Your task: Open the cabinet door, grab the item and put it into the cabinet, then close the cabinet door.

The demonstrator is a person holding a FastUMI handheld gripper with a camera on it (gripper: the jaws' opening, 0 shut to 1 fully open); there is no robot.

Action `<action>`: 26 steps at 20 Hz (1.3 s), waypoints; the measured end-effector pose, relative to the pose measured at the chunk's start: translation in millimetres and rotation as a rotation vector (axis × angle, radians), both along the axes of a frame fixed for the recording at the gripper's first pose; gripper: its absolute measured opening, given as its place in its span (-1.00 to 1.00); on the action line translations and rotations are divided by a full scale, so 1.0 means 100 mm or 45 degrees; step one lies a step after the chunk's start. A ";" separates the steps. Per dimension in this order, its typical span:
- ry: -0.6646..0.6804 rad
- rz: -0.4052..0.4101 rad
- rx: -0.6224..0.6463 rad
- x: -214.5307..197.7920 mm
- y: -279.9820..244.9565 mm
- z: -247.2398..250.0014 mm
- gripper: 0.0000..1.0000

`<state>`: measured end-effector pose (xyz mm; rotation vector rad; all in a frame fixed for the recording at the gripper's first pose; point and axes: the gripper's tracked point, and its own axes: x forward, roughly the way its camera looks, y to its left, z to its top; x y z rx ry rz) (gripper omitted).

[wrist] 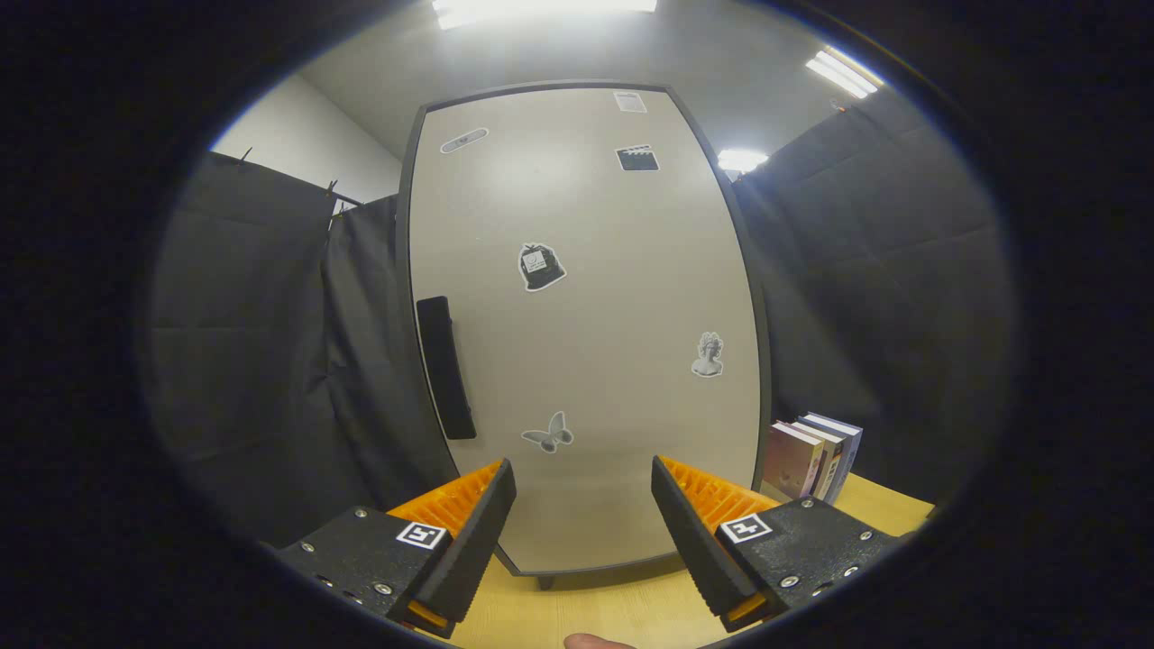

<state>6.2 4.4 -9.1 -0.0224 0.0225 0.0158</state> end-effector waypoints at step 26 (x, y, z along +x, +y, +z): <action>-0.045 0.051 -0.101 0.38 0.38 0.36 0.87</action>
